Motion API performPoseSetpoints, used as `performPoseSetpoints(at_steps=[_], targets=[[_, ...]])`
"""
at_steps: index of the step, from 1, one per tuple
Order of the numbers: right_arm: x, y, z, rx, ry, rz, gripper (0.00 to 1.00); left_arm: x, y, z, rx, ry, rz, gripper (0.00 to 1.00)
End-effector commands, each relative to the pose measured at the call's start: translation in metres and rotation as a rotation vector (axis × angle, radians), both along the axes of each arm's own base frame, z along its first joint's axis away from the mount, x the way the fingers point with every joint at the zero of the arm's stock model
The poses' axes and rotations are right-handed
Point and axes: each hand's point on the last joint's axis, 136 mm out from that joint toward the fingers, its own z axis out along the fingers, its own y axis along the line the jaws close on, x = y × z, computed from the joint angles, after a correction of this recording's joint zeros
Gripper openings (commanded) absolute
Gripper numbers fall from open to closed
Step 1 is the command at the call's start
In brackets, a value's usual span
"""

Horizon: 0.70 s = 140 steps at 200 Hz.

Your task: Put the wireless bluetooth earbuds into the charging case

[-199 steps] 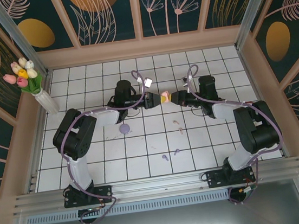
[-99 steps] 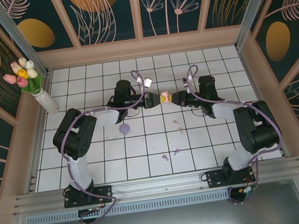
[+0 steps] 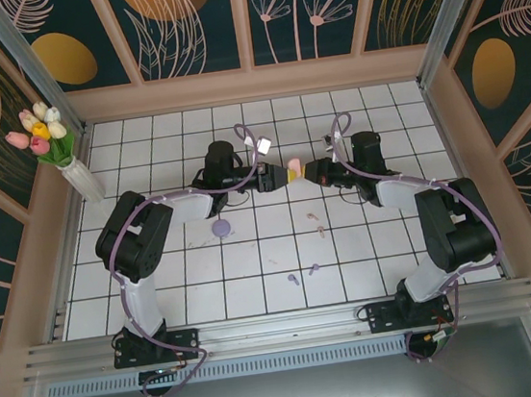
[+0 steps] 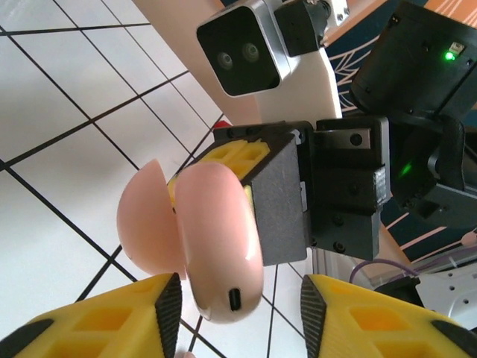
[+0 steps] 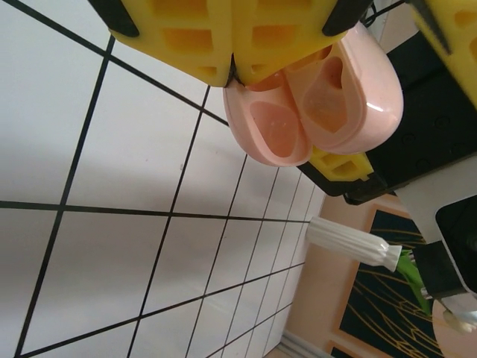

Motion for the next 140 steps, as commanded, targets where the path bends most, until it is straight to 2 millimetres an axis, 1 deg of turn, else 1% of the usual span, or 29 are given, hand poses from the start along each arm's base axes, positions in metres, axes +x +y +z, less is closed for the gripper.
performPoseSetpoints(at_steps=[1,12,43,60,82,95,113,140], targets=[[0.008,-0.001,0.003,-0.033,-0.023,-0.018,0.00,0.004,-0.004,0.006,-0.012,-0.039,0.002,0.53],[0.009,-0.003,-0.001,-0.048,-0.014,-0.026,0.00,0.005,-0.004,0.007,-0.010,-0.046,0.010,0.57],[0.013,-0.009,-0.011,-0.116,0.007,-0.061,0.00,0.007,0.001,0.006,0.034,-0.070,0.035,0.63],[0.014,-0.013,-0.015,-0.164,0.004,-0.063,0.00,0.011,0.007,0.006,0.086,-0.109,0.047,0.68],[0.017,-0.016,-0.020,-0.291,-0.031,-0.035,0.00,0.018,0.014,0.000,0.196,-0.132,0.031,0.74],[0.021,-0.018,-0.019,-0.364,-0.070,-0.010,0.00,0.021,0.018,-0.005,0.258,-0.141,0.010,0.79],[0.028,-0.019,-0.017,-0.439,-0.114,0.026,0.00,0.027,0.024,-0.015,0.328,-0.139,-0.017,0.82],[0.036,-0.012,-0.012,-0.479,-0.175,0.081,0.00,0.029,0.029,-0.023,0.378,-0.127,-0.084,0.85]])
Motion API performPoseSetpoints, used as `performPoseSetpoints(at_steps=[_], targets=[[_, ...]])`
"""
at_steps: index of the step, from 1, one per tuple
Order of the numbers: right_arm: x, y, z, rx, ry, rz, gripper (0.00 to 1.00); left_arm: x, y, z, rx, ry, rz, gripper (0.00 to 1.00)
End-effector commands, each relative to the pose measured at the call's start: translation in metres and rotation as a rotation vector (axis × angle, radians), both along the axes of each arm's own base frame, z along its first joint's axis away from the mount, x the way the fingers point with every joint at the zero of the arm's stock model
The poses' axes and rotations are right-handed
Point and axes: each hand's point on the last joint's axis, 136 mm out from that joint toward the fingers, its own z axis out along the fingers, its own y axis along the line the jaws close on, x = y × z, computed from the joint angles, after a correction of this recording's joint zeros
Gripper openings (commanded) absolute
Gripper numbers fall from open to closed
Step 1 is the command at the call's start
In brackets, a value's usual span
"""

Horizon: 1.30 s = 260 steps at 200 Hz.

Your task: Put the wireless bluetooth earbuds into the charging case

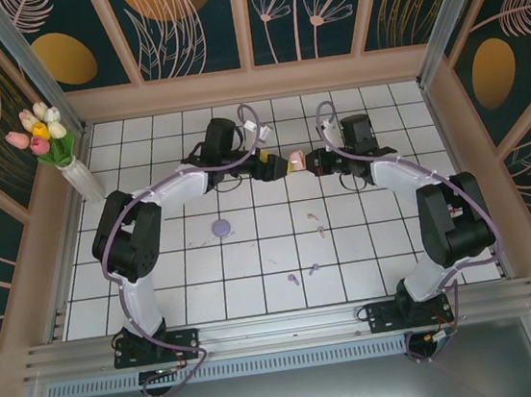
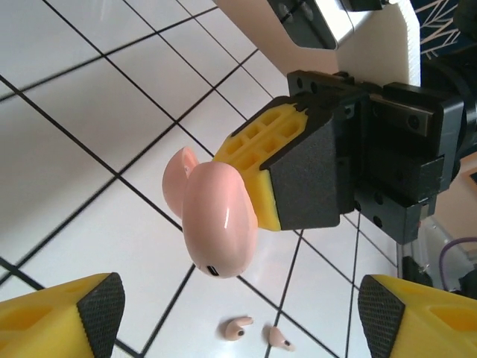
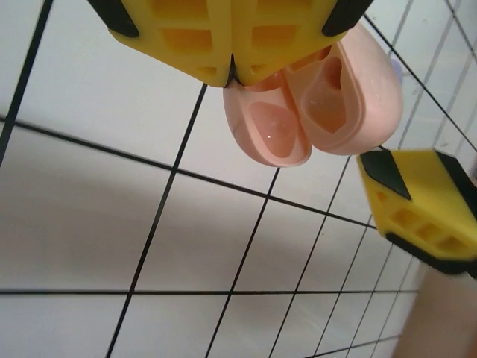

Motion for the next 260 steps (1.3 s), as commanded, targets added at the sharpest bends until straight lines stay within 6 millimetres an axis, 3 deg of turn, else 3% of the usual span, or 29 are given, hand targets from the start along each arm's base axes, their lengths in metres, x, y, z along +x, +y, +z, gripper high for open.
performPoseSetpoints(at_steps=[1,74,119,260], targets=[[0.000,0.002,-0.008,-0.110,-0.038,0.083,0.00,-0.010,0.013,-0.028,0.121,0.044,-0.085,0.85],[-0.009,0.022,-0.020,-0.153,-0.089,0.175,0.00,-0.015,0.015,-0.039,0.206,0.088,-0.208,0.84],[-0.017,0.036,-0.017,-0.159,-0.104,0.222,0.00,-0.016,0.009,-0.038,0.175,0.110,-0.242,0.79],[-0.019,0.042,-0.016,-0.159,-0.106,0.248,0.00,-0.022,0.003,-0.035,0.116,0.138,-0.309,0.50]])
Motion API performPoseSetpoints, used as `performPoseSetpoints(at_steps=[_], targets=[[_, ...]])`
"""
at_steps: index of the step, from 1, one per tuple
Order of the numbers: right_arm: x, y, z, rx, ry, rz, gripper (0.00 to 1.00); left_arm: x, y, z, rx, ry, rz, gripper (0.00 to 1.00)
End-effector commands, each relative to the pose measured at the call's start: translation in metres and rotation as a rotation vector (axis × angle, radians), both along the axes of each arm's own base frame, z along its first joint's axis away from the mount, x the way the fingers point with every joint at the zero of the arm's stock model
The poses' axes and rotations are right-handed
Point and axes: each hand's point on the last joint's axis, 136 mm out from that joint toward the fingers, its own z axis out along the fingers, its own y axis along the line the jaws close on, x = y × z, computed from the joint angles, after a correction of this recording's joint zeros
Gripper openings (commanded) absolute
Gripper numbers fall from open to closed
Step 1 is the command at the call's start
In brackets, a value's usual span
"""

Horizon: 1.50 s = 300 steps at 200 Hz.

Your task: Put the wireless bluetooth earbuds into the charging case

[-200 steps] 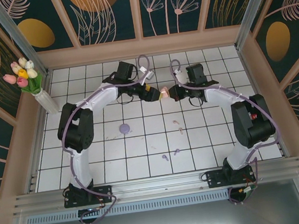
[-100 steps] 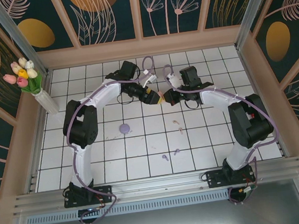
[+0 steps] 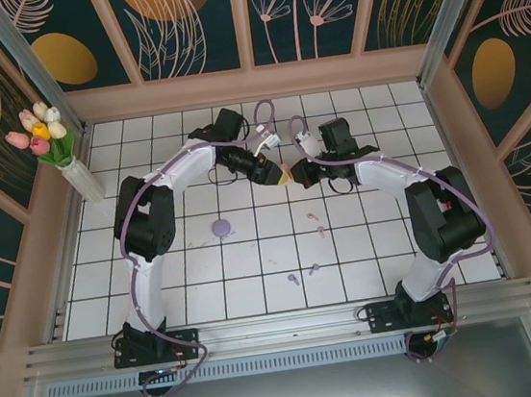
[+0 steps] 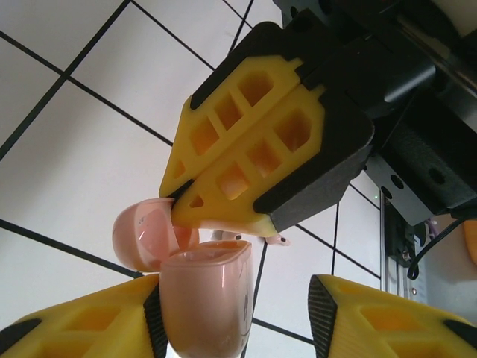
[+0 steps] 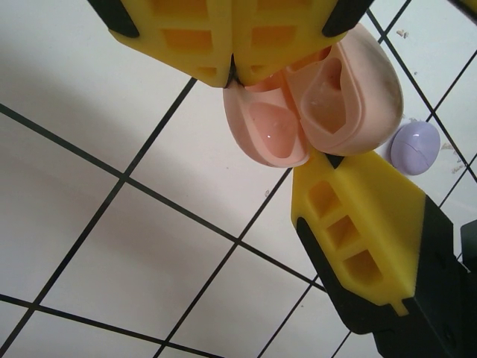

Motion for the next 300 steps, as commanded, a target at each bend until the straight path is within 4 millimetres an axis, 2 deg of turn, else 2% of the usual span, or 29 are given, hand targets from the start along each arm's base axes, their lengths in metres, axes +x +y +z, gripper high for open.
performPoseSetpoints(at_steps=[1,176,255,266,287,300], targets=[[0.003,0.004,0.003,-0.006,-0.018,0.023,0.00,-0.001,-0.002,0.000,-0.026,0.017,-0.030,0.50],[0.001,0.011,0.010,0.005,-0.024,0.047,0.00,-0.002,-0.005,0.000,-0.046,0.045,-0.046,0.36],[0.005,0.011,0.022,0.021,-0.041,0.030,0.00,-0.003,-0.006,0.002,-0.063,0.040,-0.043,0.17],[0.006,0.010,0.024,0.020,-0.042,0.019,0.05,-0.003,-0.006,0.002,-0.068,0.037,-0.037,0.16],[0.007,0.003,0.031,0.029,-0.039,-0.015,0.29,-0.004,-0.004,0.003,-0.072,0.021,-0.022,0.10],[0.006,-0.007,0.039,0.044,-0.035,-0.043,0.37,-0.004,-0.003,0.003,-0.071,0.007,-0.010,0.08]])
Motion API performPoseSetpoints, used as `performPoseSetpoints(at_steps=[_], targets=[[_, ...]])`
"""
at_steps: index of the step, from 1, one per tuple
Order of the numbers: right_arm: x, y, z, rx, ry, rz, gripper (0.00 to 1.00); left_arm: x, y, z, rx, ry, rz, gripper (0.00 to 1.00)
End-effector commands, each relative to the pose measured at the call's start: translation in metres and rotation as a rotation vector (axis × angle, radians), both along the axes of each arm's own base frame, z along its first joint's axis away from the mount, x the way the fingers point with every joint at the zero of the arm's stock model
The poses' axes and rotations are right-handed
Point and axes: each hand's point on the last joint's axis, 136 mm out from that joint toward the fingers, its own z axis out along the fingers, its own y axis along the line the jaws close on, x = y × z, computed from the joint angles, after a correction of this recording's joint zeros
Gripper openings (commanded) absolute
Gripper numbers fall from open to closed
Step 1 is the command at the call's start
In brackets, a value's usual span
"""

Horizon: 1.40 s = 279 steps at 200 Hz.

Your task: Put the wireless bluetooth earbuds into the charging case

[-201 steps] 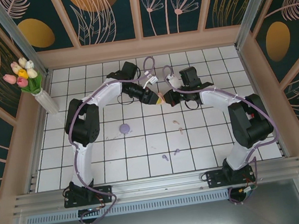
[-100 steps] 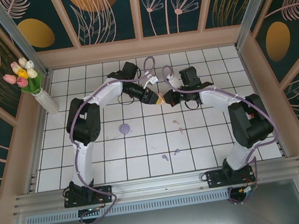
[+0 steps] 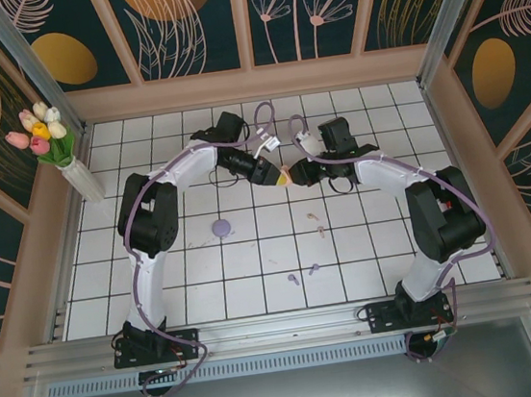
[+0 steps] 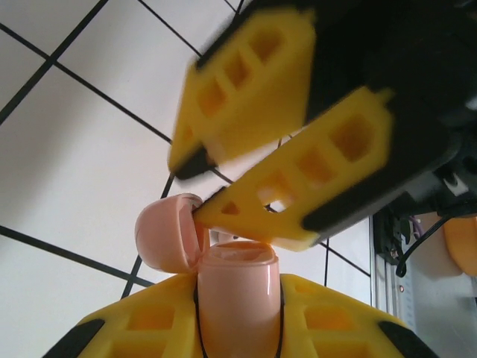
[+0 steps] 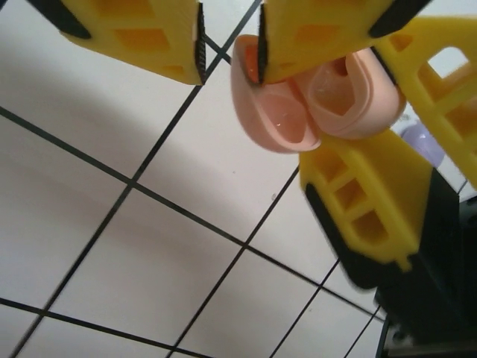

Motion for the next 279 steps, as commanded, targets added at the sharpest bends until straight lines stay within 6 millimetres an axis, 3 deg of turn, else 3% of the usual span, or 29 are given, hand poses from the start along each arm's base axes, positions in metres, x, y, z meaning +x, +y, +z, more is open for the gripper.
performPoseSetpoints(at_steps=[1,29,48,93,138,142,147,163,197,244,251,279], targets=[[0.004,-0.004,0.039,0.059,-0.046,-0.028,0.38,-0.001,-0.002,0.019,-0.049,-0.057,0.006,0.08],[-0.011,-0.027,0.059,0.104,-0.031,-0.100,0.48,0.001,0.002,0.027,-0.073,-0.100,0.053,0.00],[-0.024,-0.040,0.068,0.116,-0.014,-0.174,0.54,0.004,0.004,0.032,-0.082,-0.131,0.101,0.00],[-0.041,-0.060,0.067,0.164,0.092,-0.439,0.54,0.020,0.014,0.048,-0.113,-0.273,0.266,0.00],[-0.051,-0.085,0.051,0.153,0.168,-0.702,0.55,0.044,0.051,0.071,-0.104,-0.567,0.559,0.00],[-0.052,-0.087,0.049,0.152,0.180,-0.727,0.55,0.045,0.055,0.068,-0.103,-0.588,0.584,0.00],[-0.053,-0.088,0.047,0.152,0.189,-0.742,0.55,0.044,0.061,0.087,-0.140,-0.655,0.614,0.00],[-0.057,-0.094,0.040,0.142,0.218,-0.809,0.54,0.035,0.078,0.095,-0.188,-0.768,0.688,0.00],[-0.065,-0.094,0.020,0.138,0.286,-0.906,0.54,0.042,0.110,0.106,-0.211,-0.903,0.895,0.00],[-0.076,-0.084,-0.005,0.071,0.333,-0.879,0.54,0.020,0.107,0.126,-0.449,-1.040,0.890,0.00],[-0.078,-0.086,-0.009,0.046,0.329,-0.879,0.54,0.017,0.106,0.122,-0.477,-1.052,0.884,0.00],[-0.087,-0.088,-0.024,-0.009,0.337,-0.850,0.54,-0.001,0.110,0.136,-0.636,-1.137,0.877,0.00]])
